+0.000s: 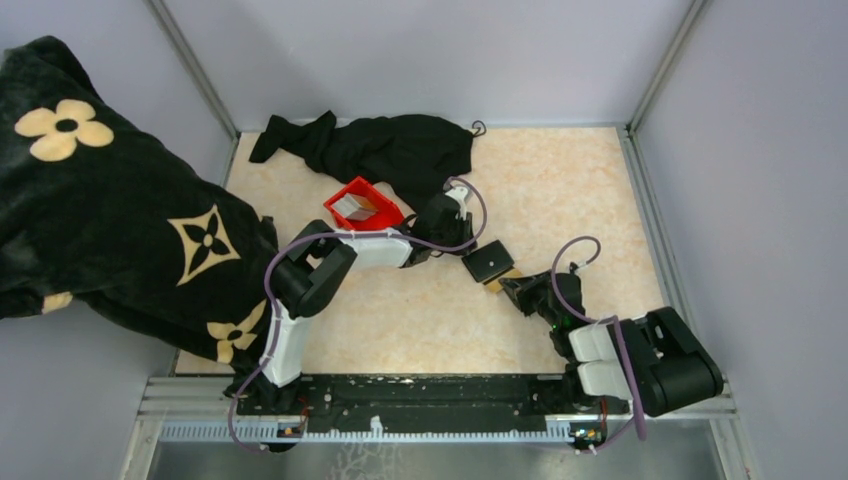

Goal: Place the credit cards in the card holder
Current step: Open the card holder at the center of the board.

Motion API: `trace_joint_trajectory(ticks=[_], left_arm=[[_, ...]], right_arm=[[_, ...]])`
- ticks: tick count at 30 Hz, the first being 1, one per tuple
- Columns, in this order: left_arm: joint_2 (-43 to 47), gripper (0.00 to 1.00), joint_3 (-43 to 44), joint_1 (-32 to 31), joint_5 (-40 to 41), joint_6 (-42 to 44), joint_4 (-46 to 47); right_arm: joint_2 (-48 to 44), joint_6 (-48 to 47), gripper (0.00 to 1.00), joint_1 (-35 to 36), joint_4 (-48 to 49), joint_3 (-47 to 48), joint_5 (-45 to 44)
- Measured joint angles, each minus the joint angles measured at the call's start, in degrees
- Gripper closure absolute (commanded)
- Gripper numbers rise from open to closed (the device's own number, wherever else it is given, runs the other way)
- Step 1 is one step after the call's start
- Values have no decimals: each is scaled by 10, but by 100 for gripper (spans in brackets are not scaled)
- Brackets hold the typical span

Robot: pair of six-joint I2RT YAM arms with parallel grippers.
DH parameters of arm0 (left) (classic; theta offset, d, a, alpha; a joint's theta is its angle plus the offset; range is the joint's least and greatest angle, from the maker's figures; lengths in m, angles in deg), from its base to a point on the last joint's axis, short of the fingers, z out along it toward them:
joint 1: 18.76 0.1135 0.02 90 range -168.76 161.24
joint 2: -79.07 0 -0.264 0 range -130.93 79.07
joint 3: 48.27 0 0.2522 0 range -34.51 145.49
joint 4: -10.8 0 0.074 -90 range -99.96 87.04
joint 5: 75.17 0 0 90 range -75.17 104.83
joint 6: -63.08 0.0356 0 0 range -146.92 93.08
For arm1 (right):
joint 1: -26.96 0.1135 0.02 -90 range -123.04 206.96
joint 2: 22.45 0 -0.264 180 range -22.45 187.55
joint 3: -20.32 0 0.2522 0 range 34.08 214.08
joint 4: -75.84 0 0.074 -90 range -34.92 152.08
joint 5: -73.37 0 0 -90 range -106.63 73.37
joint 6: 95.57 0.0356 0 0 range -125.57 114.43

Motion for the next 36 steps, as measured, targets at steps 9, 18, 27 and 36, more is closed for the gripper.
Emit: trace_joint_trajectory(ticks=[9, 18, 27, 36], left_arm=[[1, 70, -17, -1, -3, -10, 30], [1, 70, -27, -2, -4, -16, 46], [2, 70, -32, -4, -4, -17, 55], [2, 71, -32, -5, -4, -19, 55]], right_arm=[[1, -5, 100, 1, 12, 0, 0], [20, -10, 100, 1, 26, 0, 1], [29, -11, 100, 1, 42, 0, 6], [23, -12, 100, 1, 38, 0, 11]])
